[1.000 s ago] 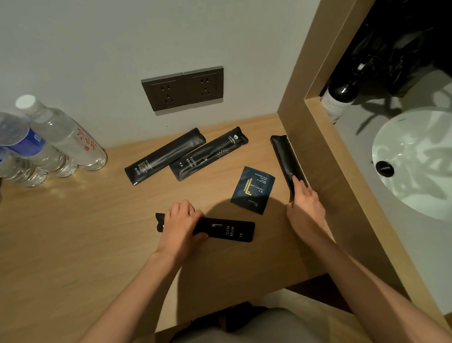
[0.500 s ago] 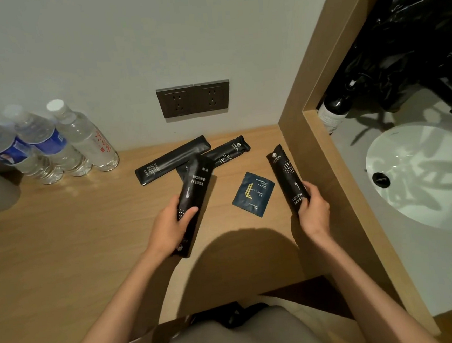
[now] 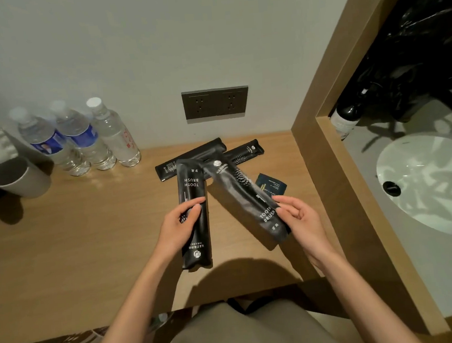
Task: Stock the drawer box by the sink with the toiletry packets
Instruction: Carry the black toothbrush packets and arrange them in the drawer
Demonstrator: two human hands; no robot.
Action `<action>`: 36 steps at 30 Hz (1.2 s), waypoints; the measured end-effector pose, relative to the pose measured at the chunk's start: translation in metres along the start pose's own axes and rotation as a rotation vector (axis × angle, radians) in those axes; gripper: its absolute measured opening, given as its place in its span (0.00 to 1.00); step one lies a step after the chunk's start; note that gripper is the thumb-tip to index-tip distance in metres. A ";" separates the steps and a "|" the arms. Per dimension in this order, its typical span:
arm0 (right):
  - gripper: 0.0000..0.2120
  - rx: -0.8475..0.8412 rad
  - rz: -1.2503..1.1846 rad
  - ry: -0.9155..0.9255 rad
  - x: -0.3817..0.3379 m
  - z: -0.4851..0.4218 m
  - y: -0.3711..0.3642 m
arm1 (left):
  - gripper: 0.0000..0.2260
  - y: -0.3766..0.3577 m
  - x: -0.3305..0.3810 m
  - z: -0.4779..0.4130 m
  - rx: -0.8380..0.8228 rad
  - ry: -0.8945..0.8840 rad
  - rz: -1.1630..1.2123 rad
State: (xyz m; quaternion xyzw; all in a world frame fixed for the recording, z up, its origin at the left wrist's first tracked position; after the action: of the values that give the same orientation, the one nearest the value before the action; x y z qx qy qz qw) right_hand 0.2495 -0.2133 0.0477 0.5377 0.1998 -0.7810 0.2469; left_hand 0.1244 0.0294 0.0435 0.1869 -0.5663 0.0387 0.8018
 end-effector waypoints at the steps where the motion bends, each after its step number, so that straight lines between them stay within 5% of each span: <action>1: 0.12 -0.024 0.025 0.014 -0.005 -0.001 -0.007 | 0.09 0.000 0.000 0.003 0.001 0.023 0.044; 6: 0.10 -0.126 0.127 0.067 -0.019 -0.009 -0.042 | 0.11 -0.002 -0.005 0.017 0.019 0.134 0.366; 14: 0.09 -0.270 0.199 0.032 -0.009 -0.027 -0.083 | 0.10 0.014 -0.015 0.022 0.171 0.210 0.511; 25: 0.19 -0.289 1.020 0.093 -0.023 -0.185 -0.059 | 0.07 0.053 -0.025 0.001 0.245 0.264 0.374; 36: 0.26 -0.453 1.517 0.145 -0.007 -0.280 -0.076 | 0.10 0.065 -0.041 -0.025 0.204 0.363 0.348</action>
State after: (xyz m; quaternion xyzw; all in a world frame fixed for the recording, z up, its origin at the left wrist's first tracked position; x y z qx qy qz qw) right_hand 0.4133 0.0101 -0.0373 0.5133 -0.0514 -0.3032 0.8012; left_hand 0.1140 0.1043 0.0153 0.1568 -0.4302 0.2656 0.8484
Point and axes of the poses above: each hand's wrist, its own z-axis away from the middle knuckle, its own y-axis out of the back of the hand, x = y × z, the point moved 10 cm from there along -z, towards the middle knuckle, and after that the axes turned 12 degrees about -x, right-handed, at the moved point
